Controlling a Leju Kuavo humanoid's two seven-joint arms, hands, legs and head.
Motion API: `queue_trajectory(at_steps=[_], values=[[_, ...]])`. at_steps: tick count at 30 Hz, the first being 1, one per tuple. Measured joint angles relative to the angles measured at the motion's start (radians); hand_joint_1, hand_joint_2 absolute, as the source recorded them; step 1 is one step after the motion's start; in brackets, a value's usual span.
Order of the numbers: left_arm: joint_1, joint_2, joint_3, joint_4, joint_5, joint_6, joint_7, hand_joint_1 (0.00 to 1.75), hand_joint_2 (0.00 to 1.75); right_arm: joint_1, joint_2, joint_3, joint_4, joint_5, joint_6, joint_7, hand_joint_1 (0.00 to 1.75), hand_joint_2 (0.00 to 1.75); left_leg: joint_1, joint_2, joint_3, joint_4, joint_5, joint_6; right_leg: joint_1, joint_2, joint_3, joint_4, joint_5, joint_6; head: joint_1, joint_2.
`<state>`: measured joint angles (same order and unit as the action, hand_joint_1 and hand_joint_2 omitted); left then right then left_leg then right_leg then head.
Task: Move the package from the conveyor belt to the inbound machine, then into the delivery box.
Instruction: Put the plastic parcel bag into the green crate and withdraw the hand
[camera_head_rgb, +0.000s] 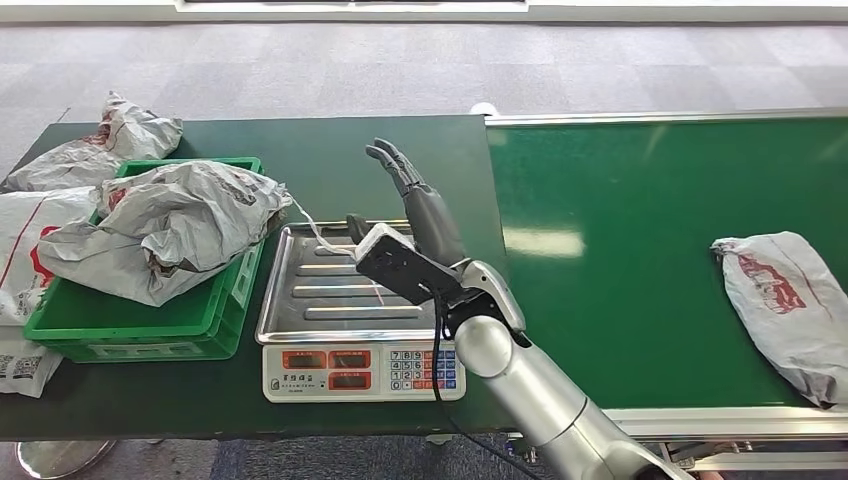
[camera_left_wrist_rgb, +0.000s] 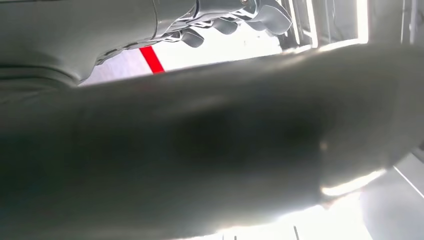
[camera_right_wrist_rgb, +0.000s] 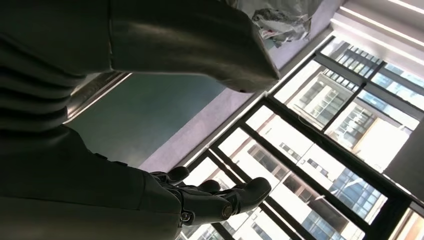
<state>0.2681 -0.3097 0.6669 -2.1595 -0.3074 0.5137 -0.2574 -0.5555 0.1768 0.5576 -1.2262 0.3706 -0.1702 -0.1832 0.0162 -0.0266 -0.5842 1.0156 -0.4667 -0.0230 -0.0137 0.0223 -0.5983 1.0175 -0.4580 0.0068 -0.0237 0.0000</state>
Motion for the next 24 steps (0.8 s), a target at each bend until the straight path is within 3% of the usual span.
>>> queue_trajectory(at_steps=[5,10,15,24], values=[[0.011,-0.018,0.001,-0.017,-0.013,-0.021,0.022,0.0,0.0,-0.043,0.032,0.009,0.039,0.037,0.012,0.037,0.0,1.75,0.0,0.0,0.0,0.0,0.0,0.0,0.0,0.0,0.001,0.0,0.0,0.0,0.0,0.0],[0.004,-0.025,0.01,-0.013,-0.013,-0.03,0.031,0.0,0.0,-0.088,0.039,0.009,0.099,0.032,0.009,0.023,0.0,1.75,0.0,0.0,0.0,0.0,0.0,0.0,0.0,-0.001,0.001,0.0,0.001,0.0,0.0,0.0],[0.007,-0.029,0.012,-0.011,-0.016,0.03,0.037,0.0,0.0,-0.142,0.055,0.022,0.179,-0.017,0.008,-0.016,0.0,1.75,0.0,0.0,0.001,0.0,0.001,-0.001,0.0,0.0,0.0,0.0,0.001,0.0,0.0,0.0],[0.012,-0.033,0.011,-0.011,0.001,0.079,0.023,0.0,0.0,-0.197,0.074,0.061,0.251,-0.04,0.01,-0.017,0.0,1.75,0.0,0.0,0.0,0.0,0.001,-0.001,0.0,0.0,0.0,0.0,0.001,0.0,0.0,0.0]])
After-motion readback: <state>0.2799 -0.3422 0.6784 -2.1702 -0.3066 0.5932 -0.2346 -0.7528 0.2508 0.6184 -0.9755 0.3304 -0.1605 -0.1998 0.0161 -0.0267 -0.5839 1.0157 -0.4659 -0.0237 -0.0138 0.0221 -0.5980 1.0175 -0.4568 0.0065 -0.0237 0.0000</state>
